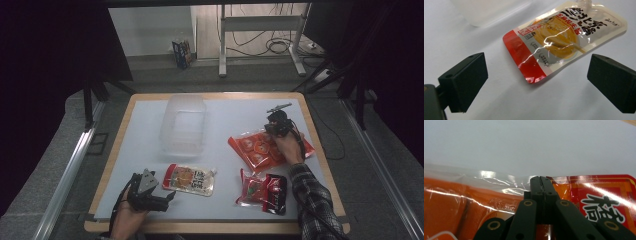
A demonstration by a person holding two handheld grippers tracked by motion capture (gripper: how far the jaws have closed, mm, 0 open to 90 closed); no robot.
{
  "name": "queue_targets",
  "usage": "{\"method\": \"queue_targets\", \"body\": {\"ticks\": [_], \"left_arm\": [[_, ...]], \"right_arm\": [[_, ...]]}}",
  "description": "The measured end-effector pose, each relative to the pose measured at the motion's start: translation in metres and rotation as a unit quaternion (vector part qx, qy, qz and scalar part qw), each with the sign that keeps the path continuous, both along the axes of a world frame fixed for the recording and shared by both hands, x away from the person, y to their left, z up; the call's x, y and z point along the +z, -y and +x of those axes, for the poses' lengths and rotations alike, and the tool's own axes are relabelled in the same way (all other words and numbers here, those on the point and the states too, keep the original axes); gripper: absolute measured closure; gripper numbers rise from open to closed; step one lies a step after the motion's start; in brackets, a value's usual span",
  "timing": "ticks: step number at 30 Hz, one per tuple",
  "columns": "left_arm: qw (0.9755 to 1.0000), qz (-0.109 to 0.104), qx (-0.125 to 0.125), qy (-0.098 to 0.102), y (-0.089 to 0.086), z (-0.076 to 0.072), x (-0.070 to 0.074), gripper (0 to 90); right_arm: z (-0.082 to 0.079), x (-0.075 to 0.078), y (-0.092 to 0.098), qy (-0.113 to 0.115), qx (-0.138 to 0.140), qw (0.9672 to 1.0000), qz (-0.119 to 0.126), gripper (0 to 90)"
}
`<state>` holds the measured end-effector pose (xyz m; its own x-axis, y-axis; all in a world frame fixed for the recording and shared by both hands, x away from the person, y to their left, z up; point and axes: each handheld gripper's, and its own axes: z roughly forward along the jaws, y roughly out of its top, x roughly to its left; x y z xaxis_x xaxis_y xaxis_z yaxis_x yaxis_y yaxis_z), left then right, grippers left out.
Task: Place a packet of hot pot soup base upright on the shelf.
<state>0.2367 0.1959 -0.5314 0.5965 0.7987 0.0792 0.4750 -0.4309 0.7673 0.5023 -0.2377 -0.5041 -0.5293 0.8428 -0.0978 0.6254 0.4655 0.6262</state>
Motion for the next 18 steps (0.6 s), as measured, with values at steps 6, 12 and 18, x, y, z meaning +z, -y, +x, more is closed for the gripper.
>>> {"method": "queue_targets", "body": {"ticks": [6,12,18], "left_arm": [[1.0,0.001,-0.001,0.0,0.0,0.0,0.0,3.0],[1.0,-0.001,0.0,-0.001,0.0,0.0,0.0,3.0],[1.0,0.0,-0.001,-0.002,0.001,0.0,0.0,3.0]], "right_arm": [[-0.023,0.0,0.022,0.002,-0.025,0.9997,0.005,88.9],[-0.036,0.01,0.028,0.002,-0.011,0.9997,0.021,76.9],[-0.061,0.019,0.029,0.009,0.013,0.9998,0.014,50.6]]}}
